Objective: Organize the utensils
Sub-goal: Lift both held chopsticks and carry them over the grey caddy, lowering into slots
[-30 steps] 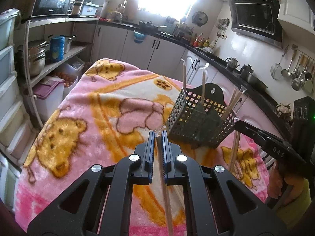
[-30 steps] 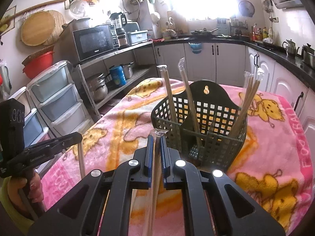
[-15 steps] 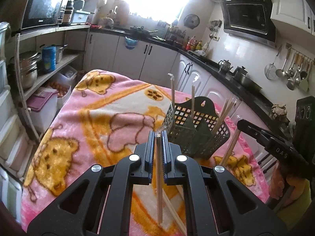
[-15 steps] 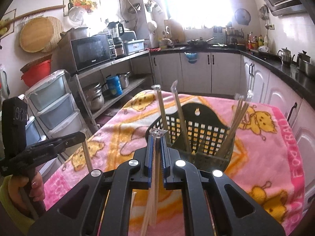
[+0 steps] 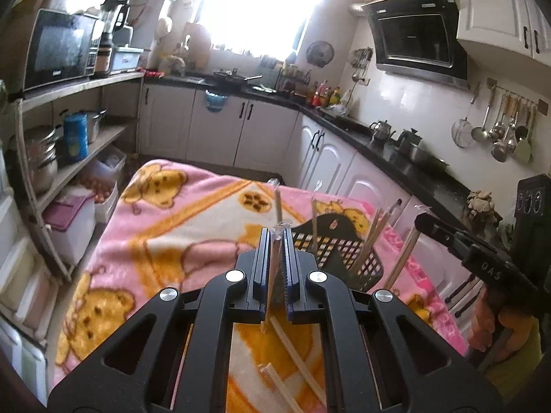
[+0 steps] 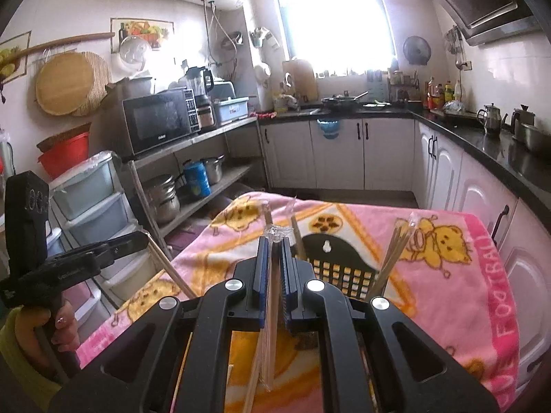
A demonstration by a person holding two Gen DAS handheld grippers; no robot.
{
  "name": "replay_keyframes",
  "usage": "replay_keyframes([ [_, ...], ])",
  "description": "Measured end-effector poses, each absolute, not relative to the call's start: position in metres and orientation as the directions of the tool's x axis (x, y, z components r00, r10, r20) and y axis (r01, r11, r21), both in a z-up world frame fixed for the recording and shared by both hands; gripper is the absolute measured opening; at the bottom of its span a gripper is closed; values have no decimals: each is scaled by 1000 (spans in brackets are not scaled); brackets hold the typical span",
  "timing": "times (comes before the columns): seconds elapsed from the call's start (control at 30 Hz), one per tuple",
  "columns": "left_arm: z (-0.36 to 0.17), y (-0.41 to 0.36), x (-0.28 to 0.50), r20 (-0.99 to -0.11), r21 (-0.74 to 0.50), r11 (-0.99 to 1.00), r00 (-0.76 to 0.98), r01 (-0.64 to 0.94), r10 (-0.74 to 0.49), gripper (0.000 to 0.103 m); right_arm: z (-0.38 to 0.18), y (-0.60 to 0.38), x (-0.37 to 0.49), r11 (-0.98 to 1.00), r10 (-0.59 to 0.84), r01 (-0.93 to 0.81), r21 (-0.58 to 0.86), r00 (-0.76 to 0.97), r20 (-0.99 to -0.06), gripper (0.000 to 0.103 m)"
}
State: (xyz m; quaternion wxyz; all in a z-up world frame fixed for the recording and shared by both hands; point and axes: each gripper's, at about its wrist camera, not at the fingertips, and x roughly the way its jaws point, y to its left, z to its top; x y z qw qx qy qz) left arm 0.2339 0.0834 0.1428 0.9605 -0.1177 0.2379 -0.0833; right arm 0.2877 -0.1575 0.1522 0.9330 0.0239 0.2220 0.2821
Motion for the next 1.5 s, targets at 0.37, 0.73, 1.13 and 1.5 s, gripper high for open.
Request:
replay_keyframes([
  [0.37,182,60,248,-369,-245,955,895,168,-252,2,181,-175,298,851,523,-499,162,782,-339,7],
  [0.73,214,30,273,-324,-210,951,901,229,-288,2,207,-197,317,878,478,-454,150,832,-282,7],
  [1.13,212,6,306,-320,-220,938,889,268,-329,2,205,-216,337,914,405,-382,136,873,-270,7],
  [1.5,194,-10,330,-340,-230,932,874,280,-347,2,192,-221,353,922,385,-357,148,880,-277,7],
])
